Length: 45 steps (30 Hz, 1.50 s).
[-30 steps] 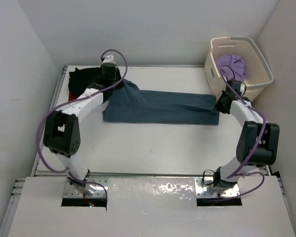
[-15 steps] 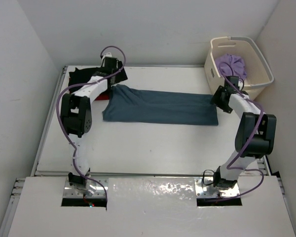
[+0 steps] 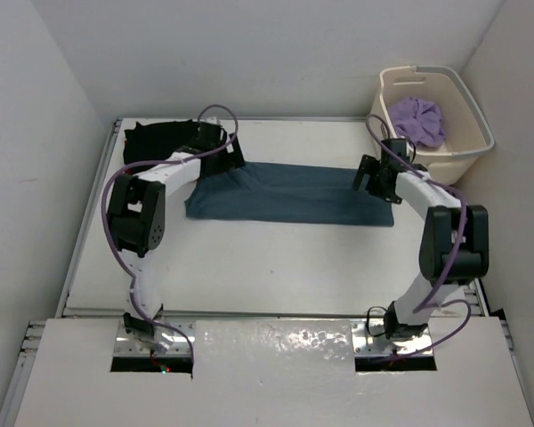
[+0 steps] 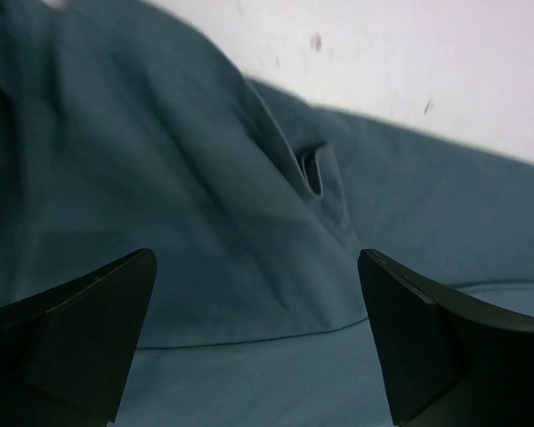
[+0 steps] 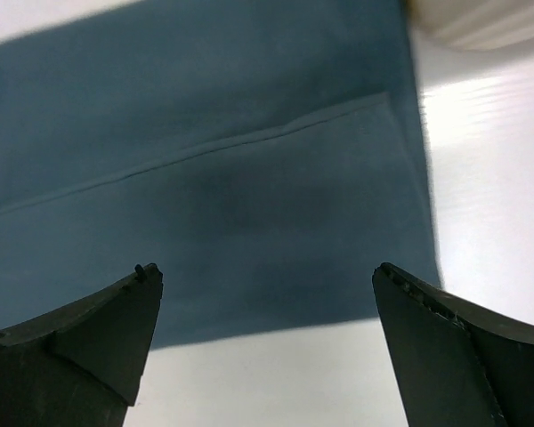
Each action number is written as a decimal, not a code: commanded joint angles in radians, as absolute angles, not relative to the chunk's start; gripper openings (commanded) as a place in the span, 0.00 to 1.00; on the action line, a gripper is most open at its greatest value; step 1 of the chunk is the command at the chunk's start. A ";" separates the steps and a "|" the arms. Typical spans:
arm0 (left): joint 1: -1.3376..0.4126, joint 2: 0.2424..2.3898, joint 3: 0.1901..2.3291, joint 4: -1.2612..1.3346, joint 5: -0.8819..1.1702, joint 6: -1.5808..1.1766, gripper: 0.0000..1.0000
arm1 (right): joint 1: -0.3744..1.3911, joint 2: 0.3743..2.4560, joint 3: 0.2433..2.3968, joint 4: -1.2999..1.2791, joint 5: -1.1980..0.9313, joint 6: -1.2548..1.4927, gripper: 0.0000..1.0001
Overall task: Fold and stack the t-shirts
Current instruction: Fold the other side of the tshirt into a rectangle, then rotate the tshirt 90 degrees
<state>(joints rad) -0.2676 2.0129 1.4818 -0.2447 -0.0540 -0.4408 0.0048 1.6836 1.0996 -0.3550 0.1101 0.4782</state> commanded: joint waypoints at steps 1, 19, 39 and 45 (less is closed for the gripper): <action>-0.279 2.058 1.466 -0.219 -0.005 -0.489 0.96 | 0.020 1.793 1.163 -0.314 0.055 0.469 0.99; -0.365 2.738 2.299 -0.212 0.267 -0.500 1.00 | 0.428 1.487 0.552 -0.259 -0.112 0.587 0.99; -0.450 2.915 2.396 0.305 0.245 -0.818 1.00 | 0.980 1.602 0.819 -0.103 -0.522 0.359 0.99; -0.420 2.769 2.361 0.285 0.281 -0.749 1.00 | 0.863 1.490 0.946 -0.258 -0.287 0.336 0.99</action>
<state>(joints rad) -0.4549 2.8620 2.3913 0.3027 0.2726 -0.7883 0.9573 1.5745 0.8597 -0.2085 -0.4023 0.3588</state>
